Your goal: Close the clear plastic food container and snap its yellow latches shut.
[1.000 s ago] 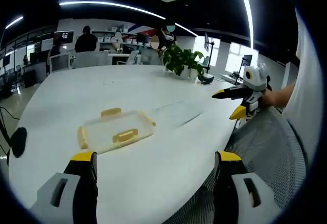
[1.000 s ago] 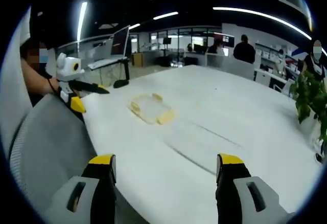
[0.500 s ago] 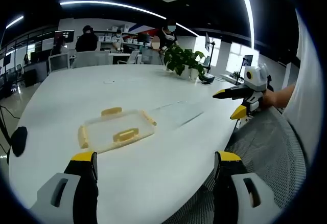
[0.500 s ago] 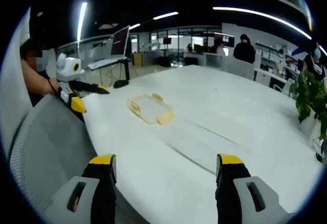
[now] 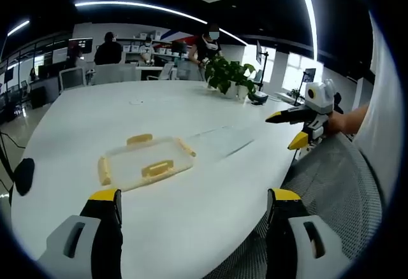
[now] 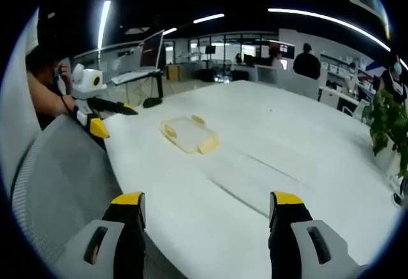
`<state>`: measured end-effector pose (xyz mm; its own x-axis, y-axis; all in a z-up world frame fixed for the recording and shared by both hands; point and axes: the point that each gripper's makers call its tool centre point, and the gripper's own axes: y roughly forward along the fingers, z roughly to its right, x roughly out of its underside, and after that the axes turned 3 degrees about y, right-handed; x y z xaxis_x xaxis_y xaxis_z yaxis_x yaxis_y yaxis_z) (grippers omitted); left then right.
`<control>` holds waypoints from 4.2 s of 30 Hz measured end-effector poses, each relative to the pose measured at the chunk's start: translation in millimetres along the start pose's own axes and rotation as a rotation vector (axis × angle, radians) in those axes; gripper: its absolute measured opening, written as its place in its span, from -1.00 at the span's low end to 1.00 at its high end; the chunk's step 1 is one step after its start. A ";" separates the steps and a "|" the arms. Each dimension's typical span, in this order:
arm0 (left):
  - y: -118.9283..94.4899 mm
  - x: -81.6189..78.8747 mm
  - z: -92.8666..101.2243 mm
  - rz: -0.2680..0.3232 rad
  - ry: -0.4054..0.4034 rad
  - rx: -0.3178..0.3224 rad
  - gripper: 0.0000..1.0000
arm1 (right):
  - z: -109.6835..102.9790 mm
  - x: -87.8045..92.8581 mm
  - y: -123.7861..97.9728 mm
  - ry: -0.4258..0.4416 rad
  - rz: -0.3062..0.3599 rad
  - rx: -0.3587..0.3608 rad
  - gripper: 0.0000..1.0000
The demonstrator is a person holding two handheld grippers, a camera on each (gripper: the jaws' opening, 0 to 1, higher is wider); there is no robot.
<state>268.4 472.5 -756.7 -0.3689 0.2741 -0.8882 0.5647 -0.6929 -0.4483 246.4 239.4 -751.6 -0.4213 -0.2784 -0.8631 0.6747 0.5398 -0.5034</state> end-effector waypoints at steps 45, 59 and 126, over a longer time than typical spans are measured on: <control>-2.3 3.5 -2.2 -0.016 -0.018 -0.009 0.79 | -5.0 -8.9 9.8 -0.125 -0.031 -0.024 0.52; -1.0 -0.5 -2.1 -0.022 0.014 0.003 0.75 | 0.4 -8.8 7.8 -0.119 -0.030 0.000 0.52; 17.9 -11.4 -68.3 -0.153 0.237 0.062 0.65 | 5.9 -75.2 80.2 -0.341 -0.057 -0.214 0.36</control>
<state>333.1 502.5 -761.5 -0.2598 0.5216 -0.8127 0.4666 -0.6690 -0.5786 335.7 298.9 -727.3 -0.2047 -0.5406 -0.8160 0.4993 0.6593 -0.5621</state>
